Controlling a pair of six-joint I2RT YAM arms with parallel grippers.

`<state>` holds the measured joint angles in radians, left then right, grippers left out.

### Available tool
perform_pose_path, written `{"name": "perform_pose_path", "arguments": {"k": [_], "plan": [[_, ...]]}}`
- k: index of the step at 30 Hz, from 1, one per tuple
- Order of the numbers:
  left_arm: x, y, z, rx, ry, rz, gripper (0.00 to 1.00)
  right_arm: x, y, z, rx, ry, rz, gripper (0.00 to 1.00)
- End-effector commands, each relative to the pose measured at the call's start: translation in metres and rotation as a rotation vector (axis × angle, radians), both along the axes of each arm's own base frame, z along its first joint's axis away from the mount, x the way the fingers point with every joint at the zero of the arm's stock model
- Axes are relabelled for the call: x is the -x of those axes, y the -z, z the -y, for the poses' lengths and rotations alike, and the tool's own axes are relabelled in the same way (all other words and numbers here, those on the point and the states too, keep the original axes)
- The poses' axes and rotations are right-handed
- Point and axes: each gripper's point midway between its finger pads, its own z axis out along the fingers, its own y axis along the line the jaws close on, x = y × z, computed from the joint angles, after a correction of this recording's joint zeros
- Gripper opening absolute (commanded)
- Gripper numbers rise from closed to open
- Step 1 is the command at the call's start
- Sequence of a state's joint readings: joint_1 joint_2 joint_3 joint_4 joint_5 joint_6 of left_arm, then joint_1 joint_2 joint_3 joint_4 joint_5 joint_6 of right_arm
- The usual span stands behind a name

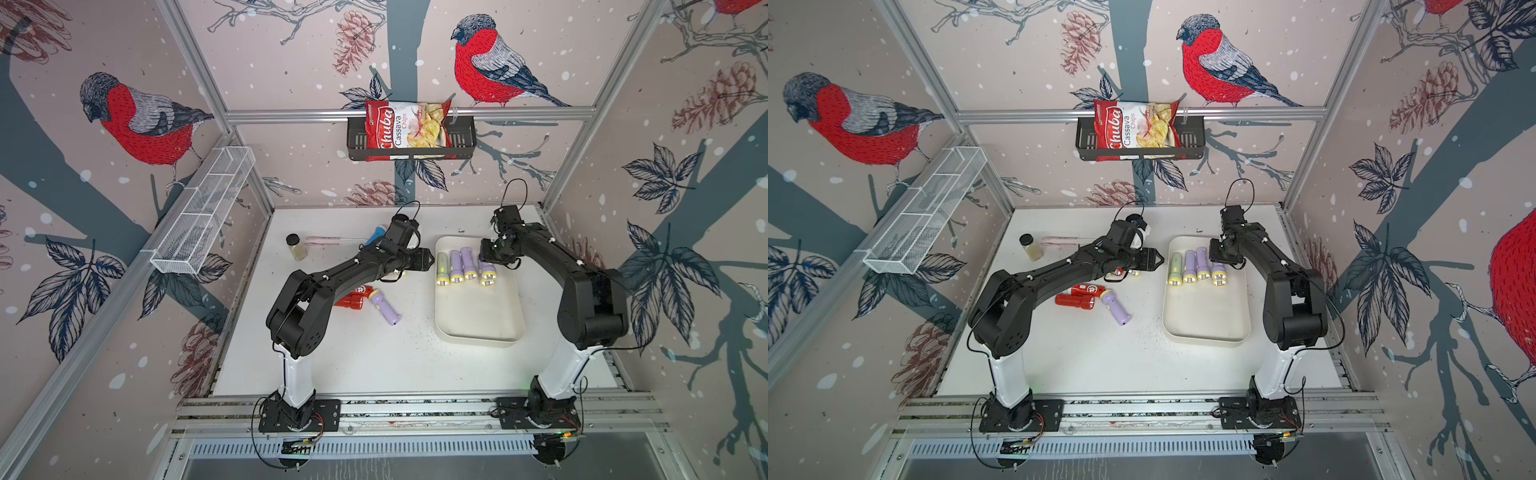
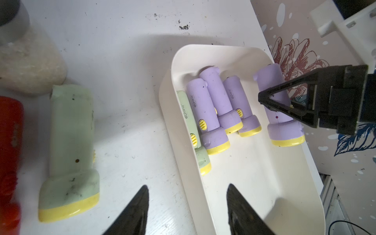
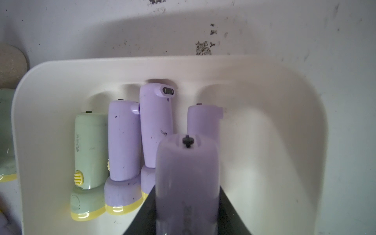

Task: Put the flashlights into the storage boxes
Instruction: Place the flashlight at the storage box.

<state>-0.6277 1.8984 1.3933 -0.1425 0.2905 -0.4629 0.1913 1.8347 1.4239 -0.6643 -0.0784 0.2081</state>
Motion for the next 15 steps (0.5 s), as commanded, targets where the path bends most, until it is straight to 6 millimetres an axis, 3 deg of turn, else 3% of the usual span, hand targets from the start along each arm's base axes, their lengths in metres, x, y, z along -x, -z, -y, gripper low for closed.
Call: {"name": "perform_pose_path", "arguments": {"k": [1, 15], "plan": [[-0.001, 0.002, -0.005, -0.005, 0.005, -0.002, 0.61, -0.008, 0.002, 0.003, 0.041, -0.007, 0.001, 0.32], [-0.009, 0.002, -0.028, -0.009, -0.045, -0.005, 0.61, -0.042, 0.025, 0.012, 0.128, 0.000, -0.036, 0.32]]}}
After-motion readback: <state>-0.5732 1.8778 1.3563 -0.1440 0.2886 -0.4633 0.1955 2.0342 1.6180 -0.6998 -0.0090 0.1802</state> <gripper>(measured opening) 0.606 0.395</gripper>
